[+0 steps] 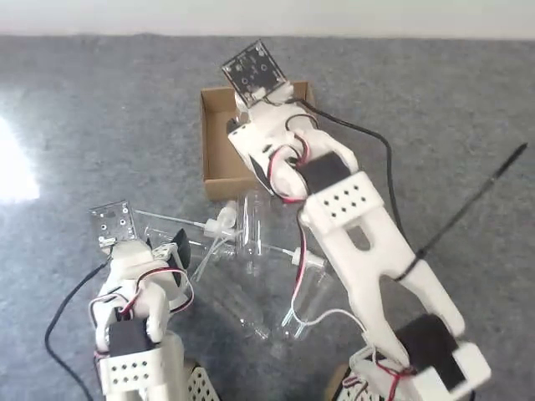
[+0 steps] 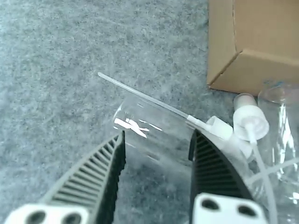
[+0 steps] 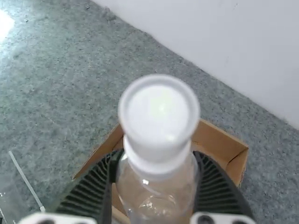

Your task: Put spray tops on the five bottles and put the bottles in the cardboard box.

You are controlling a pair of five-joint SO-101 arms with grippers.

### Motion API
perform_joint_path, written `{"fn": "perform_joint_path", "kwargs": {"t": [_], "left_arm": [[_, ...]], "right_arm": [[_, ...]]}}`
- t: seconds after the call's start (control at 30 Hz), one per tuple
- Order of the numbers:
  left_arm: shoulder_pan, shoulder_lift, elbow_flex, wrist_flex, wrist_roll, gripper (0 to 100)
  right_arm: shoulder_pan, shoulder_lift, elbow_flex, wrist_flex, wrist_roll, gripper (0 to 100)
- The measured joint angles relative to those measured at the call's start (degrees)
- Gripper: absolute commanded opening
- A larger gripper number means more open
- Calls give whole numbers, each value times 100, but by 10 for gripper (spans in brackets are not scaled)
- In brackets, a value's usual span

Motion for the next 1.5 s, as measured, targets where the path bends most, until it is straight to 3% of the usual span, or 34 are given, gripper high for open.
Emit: {"fn": "perform_joint_path", "kwargs": {"t": [0.57,1.1,1.5], "left_arm": [[0,0,0,0,0,210],[0,0,0,0,0,210],[0,0,0,0,0,210]], "right_arm": [[0,1398,-1116,-26,0,108],[0,3138,-1257,-2426,-70,108],[35,4721,-2857,-2813,-967,111]]}}
